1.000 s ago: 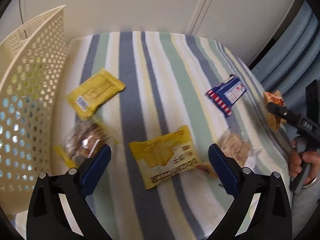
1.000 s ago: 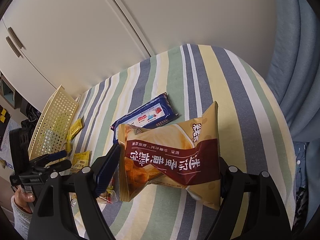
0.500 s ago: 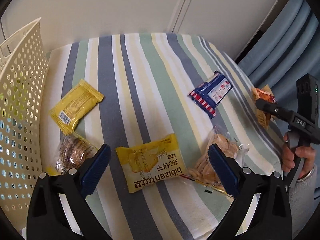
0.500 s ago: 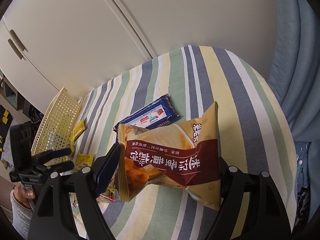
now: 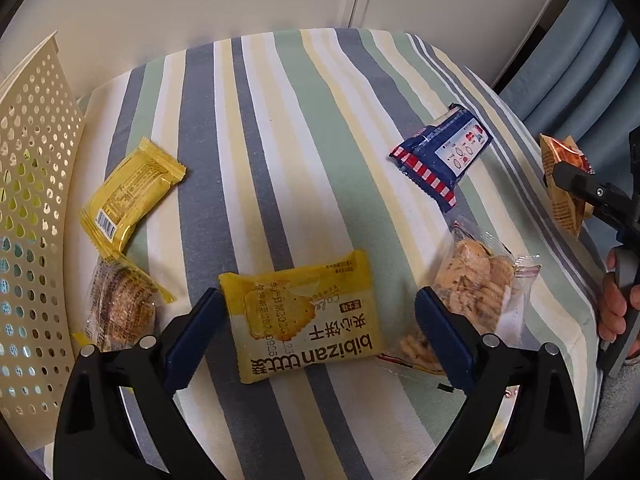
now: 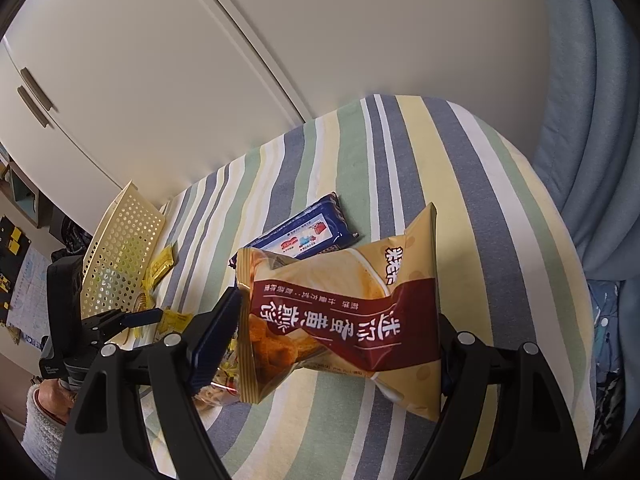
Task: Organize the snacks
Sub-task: 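Move the left gripper to the yellow bibizan packet and grasp it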
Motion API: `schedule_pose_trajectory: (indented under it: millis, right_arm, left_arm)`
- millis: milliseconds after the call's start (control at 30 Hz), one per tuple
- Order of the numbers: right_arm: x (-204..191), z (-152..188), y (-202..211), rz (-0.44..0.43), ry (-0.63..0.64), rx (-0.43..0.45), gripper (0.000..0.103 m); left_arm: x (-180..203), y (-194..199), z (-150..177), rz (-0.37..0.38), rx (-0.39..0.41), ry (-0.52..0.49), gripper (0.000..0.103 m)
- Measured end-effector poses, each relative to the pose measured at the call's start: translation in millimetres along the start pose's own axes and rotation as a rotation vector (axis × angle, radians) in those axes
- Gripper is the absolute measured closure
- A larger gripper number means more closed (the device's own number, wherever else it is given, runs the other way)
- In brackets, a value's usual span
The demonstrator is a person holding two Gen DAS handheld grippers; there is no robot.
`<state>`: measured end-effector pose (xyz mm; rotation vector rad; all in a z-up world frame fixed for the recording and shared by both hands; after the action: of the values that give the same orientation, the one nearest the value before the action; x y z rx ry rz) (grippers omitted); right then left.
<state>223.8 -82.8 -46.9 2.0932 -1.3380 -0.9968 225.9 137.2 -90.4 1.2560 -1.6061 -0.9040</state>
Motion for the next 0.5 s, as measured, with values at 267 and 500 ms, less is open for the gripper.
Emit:
schedule_pose_trajectory:
  millis: [267, 500]
  right_arm:
    - [3.0, 2.5, 4.9, -0.006, -0.015, 0.011, 0.024]
    - [2.5, 1.8, 4.5, -0.011, -0.016, 0.013, 0.024]
  left_arm:
    - [-1.1, 1.8, -4.7, -0.062, 0.018, -0.039, 0.032]
    - [-3.8, 16.8, 17.4, 0.000, -0.023, -0.090, 0.034]
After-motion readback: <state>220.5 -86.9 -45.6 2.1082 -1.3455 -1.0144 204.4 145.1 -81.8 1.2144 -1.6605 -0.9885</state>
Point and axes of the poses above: each gripper's, at about its wrist camera, not at the fingertips, and y roughly against the way its jaws point, x to its right, z to its underside, the point moved 7 cm from there along -y, roughly the way its jaws point, and after that the axes turned 12 degrees about y, right-handed, at the moved point
